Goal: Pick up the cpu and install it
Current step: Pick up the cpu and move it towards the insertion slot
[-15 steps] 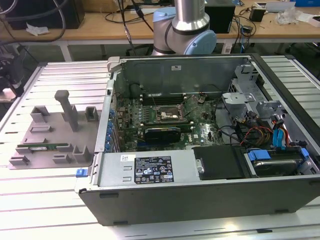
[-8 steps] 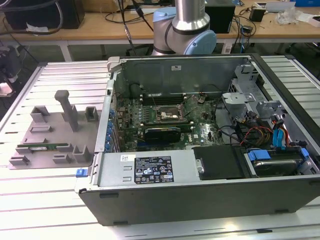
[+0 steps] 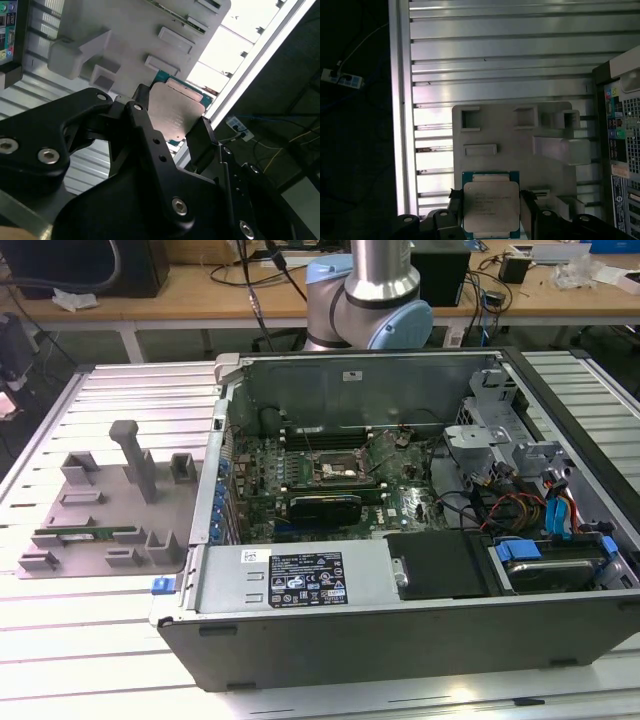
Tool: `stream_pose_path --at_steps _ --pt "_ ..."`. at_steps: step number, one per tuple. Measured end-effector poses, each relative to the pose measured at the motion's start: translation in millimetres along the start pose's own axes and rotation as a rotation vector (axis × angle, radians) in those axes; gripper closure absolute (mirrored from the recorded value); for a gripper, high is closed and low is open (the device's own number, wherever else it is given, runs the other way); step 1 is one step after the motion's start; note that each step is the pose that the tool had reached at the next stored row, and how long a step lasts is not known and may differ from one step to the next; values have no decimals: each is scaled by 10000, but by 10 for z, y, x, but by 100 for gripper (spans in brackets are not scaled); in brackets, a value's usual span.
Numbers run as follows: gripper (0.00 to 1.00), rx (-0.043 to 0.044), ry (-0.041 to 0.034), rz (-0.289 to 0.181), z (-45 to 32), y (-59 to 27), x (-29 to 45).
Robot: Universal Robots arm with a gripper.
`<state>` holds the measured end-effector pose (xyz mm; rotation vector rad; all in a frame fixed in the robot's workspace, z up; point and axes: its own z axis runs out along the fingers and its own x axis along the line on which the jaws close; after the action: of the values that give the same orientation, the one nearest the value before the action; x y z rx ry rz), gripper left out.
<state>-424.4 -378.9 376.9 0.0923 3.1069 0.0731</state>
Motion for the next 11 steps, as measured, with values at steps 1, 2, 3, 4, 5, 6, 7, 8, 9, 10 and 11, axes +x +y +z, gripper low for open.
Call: stream_pose_path --at_steps 1,2,3,4,5,6,7,8,9,10,11 --pt "46 0 -3 0 -25 2 -1" --pt "46 0 -4 0 -41 3 -1" --pt "46 -1 -7 0 -56 3 -1" --pt "46 -2 -9 -1 -56 3 -2" --pt "46 -2 -9 -1 -57 3 -2" --pt "46 0 -7 0 -59 4 -2" --pt "46 0 -6 0 -59 4 -2" --pt "46 2 -4 1 -61 5 -9" --pt "46 0 -6 0 -59 5 -24" --pt "46 0 -6 -1 -58 6 -48" --pt "46 0 -6 0 -57 8 -73"
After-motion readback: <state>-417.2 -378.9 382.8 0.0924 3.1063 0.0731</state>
